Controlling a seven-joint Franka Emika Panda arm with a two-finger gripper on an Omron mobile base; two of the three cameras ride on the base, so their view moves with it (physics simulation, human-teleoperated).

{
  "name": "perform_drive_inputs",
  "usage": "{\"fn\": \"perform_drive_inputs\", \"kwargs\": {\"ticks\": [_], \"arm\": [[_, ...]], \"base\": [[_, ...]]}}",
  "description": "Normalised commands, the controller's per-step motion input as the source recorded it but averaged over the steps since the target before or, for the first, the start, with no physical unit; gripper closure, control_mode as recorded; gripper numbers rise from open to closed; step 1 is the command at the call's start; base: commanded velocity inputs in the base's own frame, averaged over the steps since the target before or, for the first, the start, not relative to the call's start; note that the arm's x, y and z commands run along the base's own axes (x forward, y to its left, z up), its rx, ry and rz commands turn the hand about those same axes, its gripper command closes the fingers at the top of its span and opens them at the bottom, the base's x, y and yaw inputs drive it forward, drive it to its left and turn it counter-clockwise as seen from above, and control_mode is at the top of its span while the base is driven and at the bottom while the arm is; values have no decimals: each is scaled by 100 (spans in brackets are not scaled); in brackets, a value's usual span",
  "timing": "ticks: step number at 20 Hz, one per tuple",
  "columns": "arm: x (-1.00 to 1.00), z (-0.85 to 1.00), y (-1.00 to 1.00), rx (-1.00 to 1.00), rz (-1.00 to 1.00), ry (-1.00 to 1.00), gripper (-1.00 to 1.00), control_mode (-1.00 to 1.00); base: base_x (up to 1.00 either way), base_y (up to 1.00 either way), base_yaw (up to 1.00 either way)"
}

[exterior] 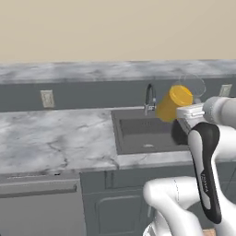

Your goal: Place the pitcher and cup on the dining counter for serving.

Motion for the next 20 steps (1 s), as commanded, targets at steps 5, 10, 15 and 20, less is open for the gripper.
{"fn": "perform_drive_inputs", "kwargs": {"ticks": [5, 10, 15, 20], "arm": [[0, 0, 0, 0, 0, 0, 100, 100], [0, 0, 0, 0, 0, 0, 100, 100], [0, 0, 0, 0, 0, 0, 100, 100], [0, 0, 0, 0, 0, 0, 100, 100]], "base": [[39, 100, 25], [23, 100, 30], [5, 100, 48], [19, 100, 47]]}}
